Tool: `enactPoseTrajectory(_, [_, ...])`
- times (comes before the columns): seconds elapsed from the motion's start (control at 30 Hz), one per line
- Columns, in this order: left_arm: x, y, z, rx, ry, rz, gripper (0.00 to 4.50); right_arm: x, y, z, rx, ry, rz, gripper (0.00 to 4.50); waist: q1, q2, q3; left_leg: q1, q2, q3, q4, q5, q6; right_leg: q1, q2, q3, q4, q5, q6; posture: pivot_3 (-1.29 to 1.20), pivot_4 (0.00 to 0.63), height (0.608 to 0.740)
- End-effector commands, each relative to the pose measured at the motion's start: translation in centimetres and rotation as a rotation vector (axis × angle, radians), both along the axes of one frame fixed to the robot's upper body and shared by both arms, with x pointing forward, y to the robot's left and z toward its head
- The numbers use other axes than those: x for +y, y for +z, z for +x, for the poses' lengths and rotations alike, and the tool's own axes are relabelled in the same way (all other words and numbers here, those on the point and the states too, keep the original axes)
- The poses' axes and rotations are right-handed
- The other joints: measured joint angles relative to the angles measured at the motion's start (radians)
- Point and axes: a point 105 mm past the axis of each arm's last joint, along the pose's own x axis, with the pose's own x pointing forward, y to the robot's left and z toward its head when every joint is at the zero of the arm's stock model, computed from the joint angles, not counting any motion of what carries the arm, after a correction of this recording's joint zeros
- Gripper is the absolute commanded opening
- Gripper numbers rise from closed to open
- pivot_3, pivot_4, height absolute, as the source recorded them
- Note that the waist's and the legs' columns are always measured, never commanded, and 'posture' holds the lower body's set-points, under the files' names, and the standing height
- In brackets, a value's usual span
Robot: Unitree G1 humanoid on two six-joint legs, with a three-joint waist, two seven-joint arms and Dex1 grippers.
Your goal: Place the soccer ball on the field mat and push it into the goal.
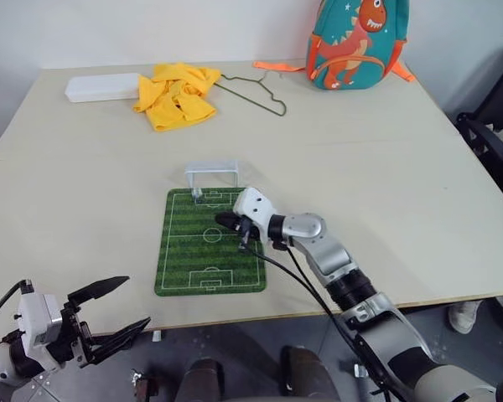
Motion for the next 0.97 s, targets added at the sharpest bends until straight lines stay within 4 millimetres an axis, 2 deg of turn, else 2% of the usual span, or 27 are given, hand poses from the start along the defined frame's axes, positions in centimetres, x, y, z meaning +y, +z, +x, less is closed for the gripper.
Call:
enactPoseTrajectory(0.03, [1.0, 0.6, 0.7, -0.038, 0.073, 0.015, 4.5, -2.8, 2.0, -1.4, -0.036, 0.055, 0.094, 0.01, 0.003, 0.0, 0.0, 0.0, 0.0, 0.0, 0.0, 0.0, 0.0, 0.0, 0.0, 0.0, 0.0, 0.0, 0.0, 0.0, 0.15, 0.74])
enactPoseTrajectory(0.1, [1.2, 0.9, 1.1, -0.054, 0.1, 0.017, 4.5, -5.5, 3.0, -2.3, -0.053, 0.082, 0.15, 0.01, 0.009, 0.0, 0.0, 0.0, 0.0, 0.0, 0.0, 0.0, 0.001, 0.0, 0.0, -0.001, -0.001, 0.0, 0.0, 0.0, 0.15, 0.74])
enactPoseTrajectory(0.17, [1.8, 1.2, 1.7, -0.074, 0.146, 0.034, 4.5, -9.1, 3.9, -3.4, -0.063, 0.116, 0.196, 0.01, 0.018, 0.0, 0.0, 0.0, 0.0, 0.001, 0.0, -0.001, 0.001, 0.0, 0.0, -0.001, -0.002, 0.0, 0.0, 0.0, 0.15, 0.74])
enactPoseTrajectory(0.27, [2.6, 1.3, 2.5, -0.085, 0.207, 0.07, 4.5, -14.0, 4.2, -5.2, -0.073, 0.157, 0.174, 0.01, 0.025, 0.0, 0.0, 0.0, 0.0, 0.002, 0.001, -0.001, 0.001, 0.002, 0.0, -0.002, -0.003, 0.0, 0.0, 0.0, 0.15, 0.74])
enactPoseTrajectory(0.47, [3.7, 2.3, 3.4, -0.168, 0.278, 0.091, 4.5, -20.0, 4.5, -6.9, -0.025, 0.029, 0.155, 0.01, 0.021, 0.0, 0.0, 0.004, 0.002, 0.004, 0.001, -0.001, 0.002, 0.005, 0.0, -0.002, -0.005, 0.0, 0.0, 0.0, 0.15, 0.74])
enactPoseTrajectory(0.57, [4.0, 2.9, 3.7, -0.197, 0.312, 0.059, 4.5, -20.8, 4.3, -7.9, -0.047, 0.006, 0.136, 0.57, 0.022, 0.0, 0.0, 0.005, 0.002, 0.005, 0.002, -0.001, 0.001, 0.005, 0.0, -0.002, -0.005, 0.0, 0.0, 0.0, 0.15, 0.74])
enactPoseTrajectory(0.67, [3.6, 2.6, 3.6, -0.184, 0.301, 0.055, 4.5, -20.8, 3.7, -8.6, -0.028, -0.014, 0.154, 1.58, 0.023, 0.0, 0.0, 0.005, 0.002, 0.005, 0.004, -0.001, 0.001, 0.005, 0.0, -0.002, -0.005, 0.0, 0.0, 0.0, 0.15, 0.74])
enactPoseTrajectory(0.97, [3.6, 1.9, 3.8, -0.159, 0.302, 0.066, 4.5, -21.5, 3.4, -7.9, -0.08, -0.085, 0.166, 4.46, 0.025, 0.0, 0.0, 0.004, 0.002, 0.005, 0.008, -0.002, 0.002, 0.005, 0.0, -0.002, -0.005, 0.0, 0.0, 0.0, 0.15, 0.74])
